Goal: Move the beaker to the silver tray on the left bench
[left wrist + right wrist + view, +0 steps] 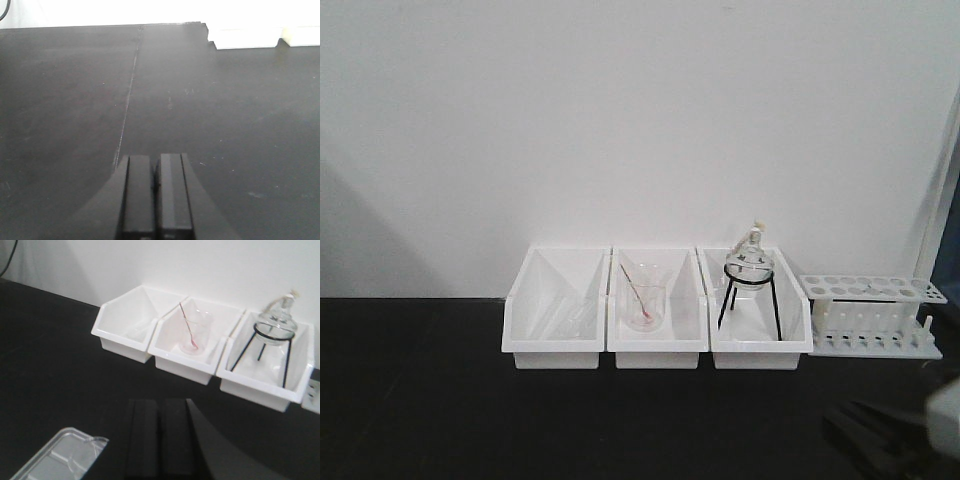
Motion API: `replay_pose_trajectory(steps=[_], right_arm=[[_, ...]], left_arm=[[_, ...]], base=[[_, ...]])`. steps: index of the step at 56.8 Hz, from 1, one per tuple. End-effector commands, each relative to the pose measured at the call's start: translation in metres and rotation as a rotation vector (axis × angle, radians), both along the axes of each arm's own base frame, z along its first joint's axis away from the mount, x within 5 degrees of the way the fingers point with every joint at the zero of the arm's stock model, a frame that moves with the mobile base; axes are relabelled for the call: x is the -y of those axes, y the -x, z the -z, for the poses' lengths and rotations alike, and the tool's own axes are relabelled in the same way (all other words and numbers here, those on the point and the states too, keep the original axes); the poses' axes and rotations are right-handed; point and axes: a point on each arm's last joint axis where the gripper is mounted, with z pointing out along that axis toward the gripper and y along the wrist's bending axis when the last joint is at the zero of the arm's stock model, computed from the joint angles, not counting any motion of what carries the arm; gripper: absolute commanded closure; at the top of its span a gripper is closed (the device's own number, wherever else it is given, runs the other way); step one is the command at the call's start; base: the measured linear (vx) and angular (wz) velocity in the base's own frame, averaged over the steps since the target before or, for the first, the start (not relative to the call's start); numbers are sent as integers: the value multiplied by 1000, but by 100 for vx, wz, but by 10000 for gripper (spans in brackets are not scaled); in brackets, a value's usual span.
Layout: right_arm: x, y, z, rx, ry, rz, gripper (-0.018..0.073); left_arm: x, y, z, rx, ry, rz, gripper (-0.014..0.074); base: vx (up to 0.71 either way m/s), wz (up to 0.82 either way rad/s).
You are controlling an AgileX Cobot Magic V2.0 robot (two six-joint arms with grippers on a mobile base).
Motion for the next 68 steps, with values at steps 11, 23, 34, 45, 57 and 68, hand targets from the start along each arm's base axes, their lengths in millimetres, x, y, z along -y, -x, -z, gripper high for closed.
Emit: replay_pose_trajectory(steps=[11,23,34,45,57,68], right_arm=[[50,62,50,117,-153,197,570],[69,90,82,191,-160,355,570],[72,103,98,242,-160,380,570],[72,103,99,240,-141,378,570],[72,103,99,240,-141,378,570],[72,103,99,240,-141,378,570]], left_arm=[[1,-1,2,66,4,8,595],[1,-1,2,66,4,8,595],[1,-1,1,68,4,8,595],[1,-1,2,66,4,8,595],[1,-1,2,66,4,8,595],[1,-1,2,66,4,8,595]], base=[[0,0],[0,0],[0,0],[0,0],[0,0],[0,0]])
